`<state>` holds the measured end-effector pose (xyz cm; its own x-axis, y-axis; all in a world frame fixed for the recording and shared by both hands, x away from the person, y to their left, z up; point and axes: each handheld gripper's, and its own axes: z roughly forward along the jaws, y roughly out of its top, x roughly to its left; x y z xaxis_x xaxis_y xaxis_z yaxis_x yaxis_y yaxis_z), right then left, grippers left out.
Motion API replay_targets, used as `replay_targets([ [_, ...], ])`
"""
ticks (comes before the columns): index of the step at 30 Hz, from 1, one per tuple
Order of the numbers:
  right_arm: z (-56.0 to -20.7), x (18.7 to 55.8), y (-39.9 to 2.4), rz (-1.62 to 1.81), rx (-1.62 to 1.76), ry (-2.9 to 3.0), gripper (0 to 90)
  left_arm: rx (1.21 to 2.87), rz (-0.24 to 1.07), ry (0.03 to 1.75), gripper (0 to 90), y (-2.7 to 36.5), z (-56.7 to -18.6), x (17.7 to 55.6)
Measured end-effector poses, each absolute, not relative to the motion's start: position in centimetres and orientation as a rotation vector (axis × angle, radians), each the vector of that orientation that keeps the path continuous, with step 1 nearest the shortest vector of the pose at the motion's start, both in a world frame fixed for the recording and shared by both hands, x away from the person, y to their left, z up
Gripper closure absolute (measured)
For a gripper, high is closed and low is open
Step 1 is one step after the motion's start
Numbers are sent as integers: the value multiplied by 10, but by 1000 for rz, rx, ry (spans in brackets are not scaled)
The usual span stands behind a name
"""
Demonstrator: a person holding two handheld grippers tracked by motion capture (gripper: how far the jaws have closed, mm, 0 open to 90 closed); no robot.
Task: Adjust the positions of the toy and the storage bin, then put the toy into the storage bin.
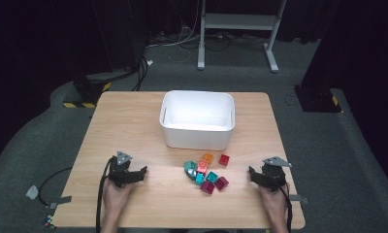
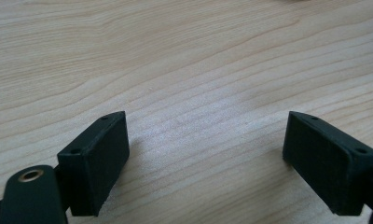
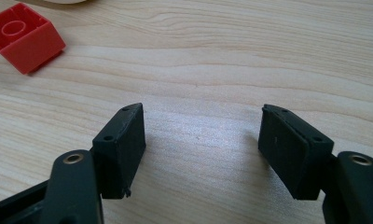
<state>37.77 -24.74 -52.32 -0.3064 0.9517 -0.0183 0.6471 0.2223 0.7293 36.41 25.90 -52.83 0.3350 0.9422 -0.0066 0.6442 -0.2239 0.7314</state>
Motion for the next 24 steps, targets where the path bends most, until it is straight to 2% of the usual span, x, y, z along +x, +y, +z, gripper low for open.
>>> replay_targets([
  [24,-523,379,-247,868,1461,2045,298,1953,598,1391,158,259,-528,363],
])
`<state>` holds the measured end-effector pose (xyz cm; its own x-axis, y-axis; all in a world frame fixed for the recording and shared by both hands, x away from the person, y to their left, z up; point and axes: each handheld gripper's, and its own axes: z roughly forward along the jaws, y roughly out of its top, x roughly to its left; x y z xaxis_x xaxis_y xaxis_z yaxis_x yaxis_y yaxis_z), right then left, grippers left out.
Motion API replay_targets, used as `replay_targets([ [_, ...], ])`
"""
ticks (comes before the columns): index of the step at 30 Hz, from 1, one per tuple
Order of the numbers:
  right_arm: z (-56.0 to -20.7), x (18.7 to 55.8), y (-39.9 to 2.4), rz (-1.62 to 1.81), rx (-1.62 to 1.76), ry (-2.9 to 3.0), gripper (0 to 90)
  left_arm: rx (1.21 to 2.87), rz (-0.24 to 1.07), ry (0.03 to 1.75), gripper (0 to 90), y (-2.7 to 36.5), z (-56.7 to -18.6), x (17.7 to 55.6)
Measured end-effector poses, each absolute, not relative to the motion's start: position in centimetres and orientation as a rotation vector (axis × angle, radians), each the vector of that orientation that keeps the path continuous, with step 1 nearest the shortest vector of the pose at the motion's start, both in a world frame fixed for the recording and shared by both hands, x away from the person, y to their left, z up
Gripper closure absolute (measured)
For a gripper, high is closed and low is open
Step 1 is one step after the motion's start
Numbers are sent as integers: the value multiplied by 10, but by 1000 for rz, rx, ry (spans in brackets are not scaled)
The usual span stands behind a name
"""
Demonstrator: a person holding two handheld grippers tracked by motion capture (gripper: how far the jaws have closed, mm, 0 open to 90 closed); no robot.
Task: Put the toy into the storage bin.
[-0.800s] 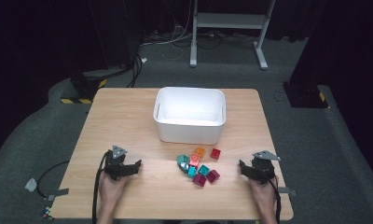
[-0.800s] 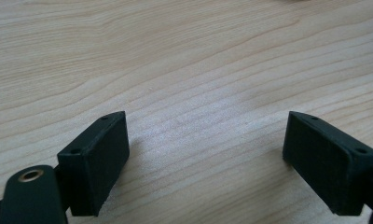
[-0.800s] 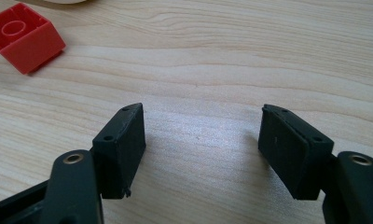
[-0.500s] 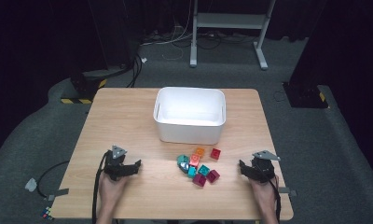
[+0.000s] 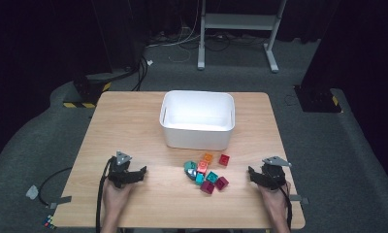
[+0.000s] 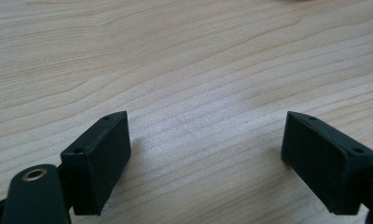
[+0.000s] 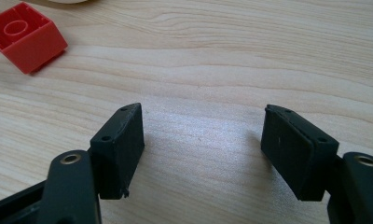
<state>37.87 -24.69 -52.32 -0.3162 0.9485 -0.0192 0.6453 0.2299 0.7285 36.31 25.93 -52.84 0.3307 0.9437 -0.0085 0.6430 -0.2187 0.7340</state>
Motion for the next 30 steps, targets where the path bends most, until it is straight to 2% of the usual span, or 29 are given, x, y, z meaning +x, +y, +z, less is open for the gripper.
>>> replay_targets([
  [20,-522,367,-223,946,1329,2147,347,1951,599,1392,162,259,-528,363],
  [30,-509,369,-200,1068,1227,2217,390,1951,598,1392,162,259,-528,363],
])
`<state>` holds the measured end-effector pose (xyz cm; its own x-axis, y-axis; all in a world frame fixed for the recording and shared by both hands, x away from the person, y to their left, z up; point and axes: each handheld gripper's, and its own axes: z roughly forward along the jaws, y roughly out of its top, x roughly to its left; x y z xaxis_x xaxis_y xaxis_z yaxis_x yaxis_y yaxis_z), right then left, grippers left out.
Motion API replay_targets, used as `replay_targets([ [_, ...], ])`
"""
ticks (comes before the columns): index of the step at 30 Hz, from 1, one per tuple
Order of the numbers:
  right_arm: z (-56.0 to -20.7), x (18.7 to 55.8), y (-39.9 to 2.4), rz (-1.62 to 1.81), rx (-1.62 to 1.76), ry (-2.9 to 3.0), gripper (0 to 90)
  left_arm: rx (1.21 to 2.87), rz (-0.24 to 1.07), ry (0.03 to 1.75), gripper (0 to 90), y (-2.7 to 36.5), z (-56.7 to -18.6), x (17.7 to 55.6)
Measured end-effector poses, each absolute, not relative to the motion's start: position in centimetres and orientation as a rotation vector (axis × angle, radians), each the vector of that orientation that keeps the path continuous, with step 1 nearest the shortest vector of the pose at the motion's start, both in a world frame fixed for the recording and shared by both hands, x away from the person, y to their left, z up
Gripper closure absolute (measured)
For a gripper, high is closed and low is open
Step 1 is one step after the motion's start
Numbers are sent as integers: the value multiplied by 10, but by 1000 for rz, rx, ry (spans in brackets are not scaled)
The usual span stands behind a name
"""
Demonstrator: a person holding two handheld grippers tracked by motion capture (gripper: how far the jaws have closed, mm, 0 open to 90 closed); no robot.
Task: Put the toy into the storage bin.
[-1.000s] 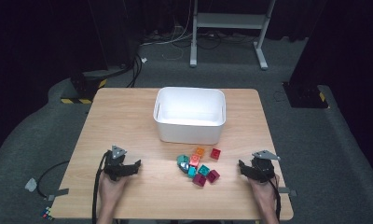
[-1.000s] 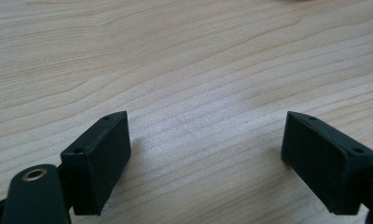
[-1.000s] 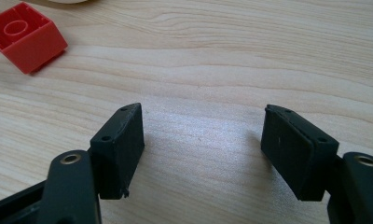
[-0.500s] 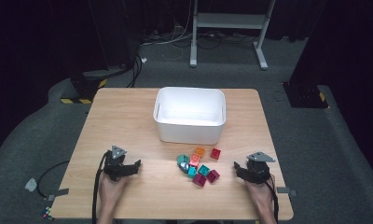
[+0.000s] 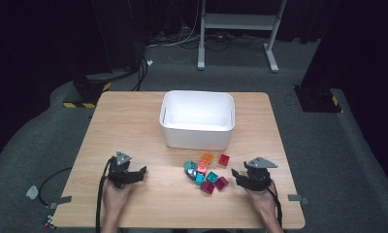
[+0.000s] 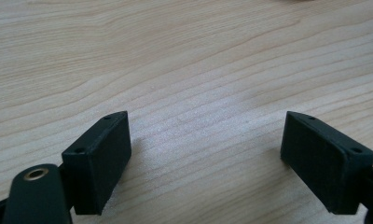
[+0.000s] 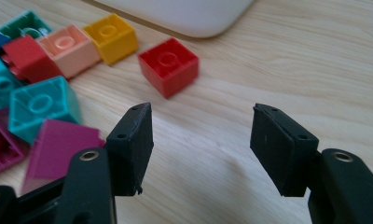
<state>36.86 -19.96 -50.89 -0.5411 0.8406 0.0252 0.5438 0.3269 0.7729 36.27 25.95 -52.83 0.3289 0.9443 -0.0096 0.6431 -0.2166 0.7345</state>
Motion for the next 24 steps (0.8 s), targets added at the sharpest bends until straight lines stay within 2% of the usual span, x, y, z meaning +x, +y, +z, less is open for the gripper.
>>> replay_targets([
  [5,-507,378,-187,1078,1211,2249,383,1951,598,1391,163,260,-528,363],
  [14,-512,400,-170,1058,1250,2281,302,1951,598,1391,163,260,-528,362],
  [21,-516,410,-158,1038,1254,2294,303,1951,598,1390,163,260,-528,362],
  [24,-518,413,-155,1037,1254,2292,337,1951,598,1390,163,260,-528,362],
])
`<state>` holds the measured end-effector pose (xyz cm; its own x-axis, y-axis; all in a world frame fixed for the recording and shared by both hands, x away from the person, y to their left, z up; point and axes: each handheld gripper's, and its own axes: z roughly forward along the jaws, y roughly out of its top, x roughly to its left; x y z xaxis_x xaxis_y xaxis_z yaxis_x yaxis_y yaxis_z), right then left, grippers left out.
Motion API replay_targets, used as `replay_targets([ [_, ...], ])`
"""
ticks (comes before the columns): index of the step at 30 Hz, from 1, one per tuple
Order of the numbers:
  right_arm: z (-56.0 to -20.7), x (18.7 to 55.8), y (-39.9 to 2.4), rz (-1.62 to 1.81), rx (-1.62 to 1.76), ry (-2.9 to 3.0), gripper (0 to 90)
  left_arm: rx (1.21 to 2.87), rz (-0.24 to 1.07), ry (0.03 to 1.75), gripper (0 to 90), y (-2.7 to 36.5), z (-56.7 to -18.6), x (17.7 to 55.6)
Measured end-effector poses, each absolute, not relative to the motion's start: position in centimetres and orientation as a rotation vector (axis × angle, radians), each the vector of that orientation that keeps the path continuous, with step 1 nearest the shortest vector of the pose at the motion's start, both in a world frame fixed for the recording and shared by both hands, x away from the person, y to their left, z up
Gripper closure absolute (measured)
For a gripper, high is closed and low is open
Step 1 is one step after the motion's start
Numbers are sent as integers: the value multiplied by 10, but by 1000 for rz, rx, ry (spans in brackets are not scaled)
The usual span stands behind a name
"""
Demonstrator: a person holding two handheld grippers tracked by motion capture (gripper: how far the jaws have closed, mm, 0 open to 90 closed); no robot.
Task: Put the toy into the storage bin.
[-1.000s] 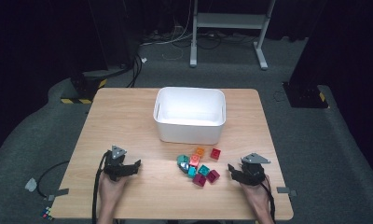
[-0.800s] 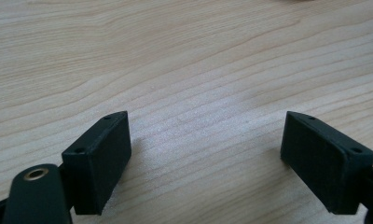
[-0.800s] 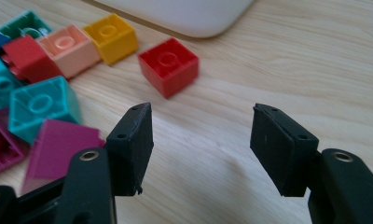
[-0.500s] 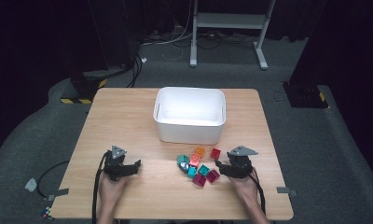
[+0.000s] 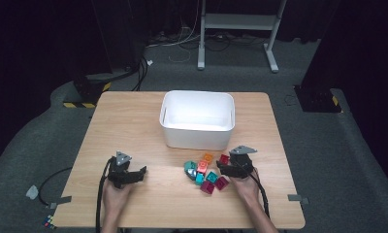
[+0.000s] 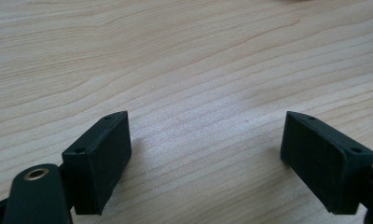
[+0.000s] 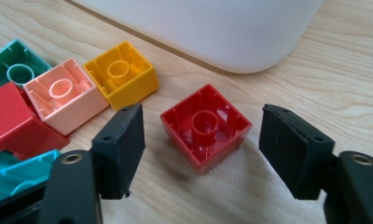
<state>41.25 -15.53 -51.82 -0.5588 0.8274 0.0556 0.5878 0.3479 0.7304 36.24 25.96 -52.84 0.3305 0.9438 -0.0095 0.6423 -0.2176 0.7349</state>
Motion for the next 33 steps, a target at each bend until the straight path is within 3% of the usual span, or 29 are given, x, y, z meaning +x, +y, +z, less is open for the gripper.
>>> replay_targets([
  [9,-521,412,-153,989,1223,2292,473,1951,598,1390,164,260,-528,362],
  [33,-491,396,-169,1076,1148,2341,477,1953,598,1389,165,260,-528,362],
])
